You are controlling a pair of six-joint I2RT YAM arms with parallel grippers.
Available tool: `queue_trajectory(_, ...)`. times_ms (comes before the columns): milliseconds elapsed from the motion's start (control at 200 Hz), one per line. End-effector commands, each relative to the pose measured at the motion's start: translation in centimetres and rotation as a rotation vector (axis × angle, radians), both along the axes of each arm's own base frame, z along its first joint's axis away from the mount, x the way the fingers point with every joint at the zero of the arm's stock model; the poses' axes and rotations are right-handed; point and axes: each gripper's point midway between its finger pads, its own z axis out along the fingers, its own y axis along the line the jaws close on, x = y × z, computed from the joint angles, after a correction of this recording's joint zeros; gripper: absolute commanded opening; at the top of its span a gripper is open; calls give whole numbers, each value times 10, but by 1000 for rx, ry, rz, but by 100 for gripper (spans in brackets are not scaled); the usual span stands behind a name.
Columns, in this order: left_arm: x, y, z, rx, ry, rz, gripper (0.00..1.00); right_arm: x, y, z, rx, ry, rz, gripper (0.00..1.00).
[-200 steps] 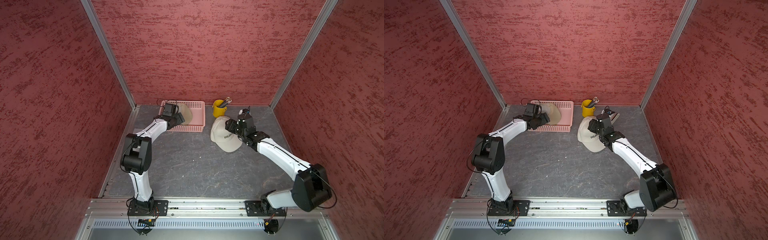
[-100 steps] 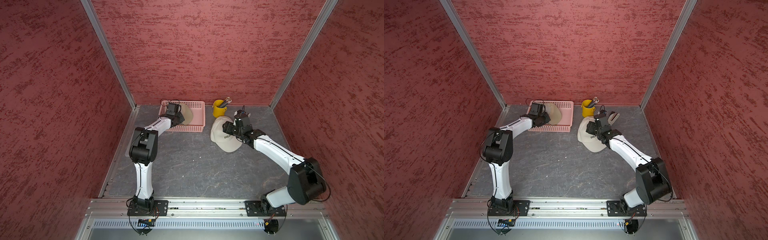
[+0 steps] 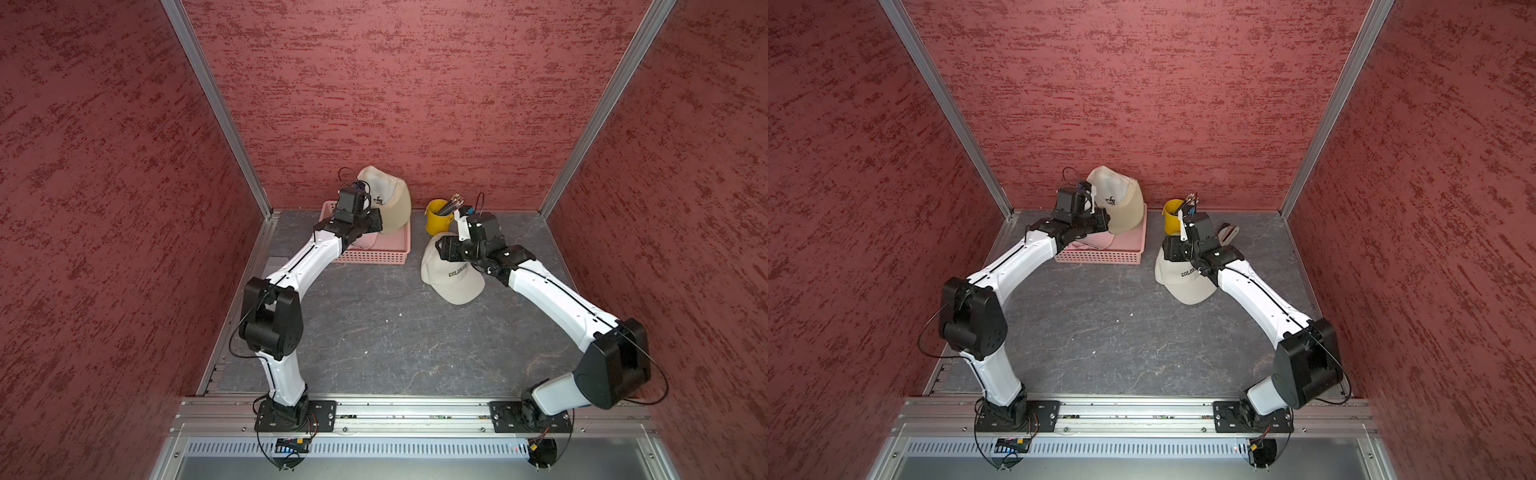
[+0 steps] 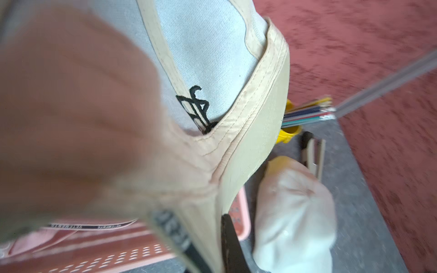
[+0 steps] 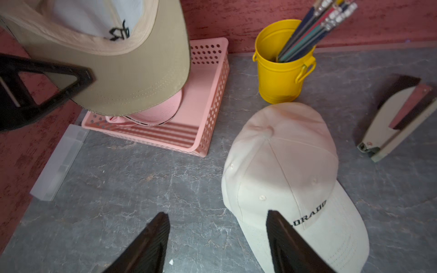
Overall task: Turn the baseball cap inside out
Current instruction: Pick up the baseball cap from the basket.
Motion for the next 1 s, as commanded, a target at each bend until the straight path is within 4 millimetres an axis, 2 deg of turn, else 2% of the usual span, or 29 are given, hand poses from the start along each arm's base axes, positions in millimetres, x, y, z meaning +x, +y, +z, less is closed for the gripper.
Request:
queue_trajectory(0, -43, -18, 8, 86, -31, -255, 0, -4, 9, 24, -30, -15, 96, 71)
queue_trajectory(130, -94, -29, 1, 186, -86, -441, 0, -3, -1, 44, -33, -8, 83, 71)
queue_trajectory(255, -126, -32, -3, 286, -139, -532, 0, -7, -11, 59, -22, -11, 84, 71)
queue_trajectory(406, -159, -44, -21, 522, -199, -693, 0, -11, -15, 61, -22, 6, 87, 72)
queue_trajectory(491, -165, -42, -35, 641, -201, -737, 0, -11, -12, 62, -4, 18, 92, 72)
queue_trajectory(566, -176, -38, -55, 744, -186, -826, 0, -10, -11, 61, -7, 27, 97, 72)
queue_trajectory(656, -180, -30, -77, 924, -208, -884, 0, -7, -11, 62, -17, 43, 95, 72)
queue_trajectory(821, -171, -23, -86, 1104, -229, -886, 0, -1, -7, 64, -17, 58, 103, 72)
queue_trajectory(892, -169, -20, -95, 1208, -242, -922, 0, -1, 4, 67, 10, 71, 148, 72)
queue_trajectory(992, -168, -26, -102, 1345, -276, -967, 0, -6, 22, 73, 1, 70, 229, 72)
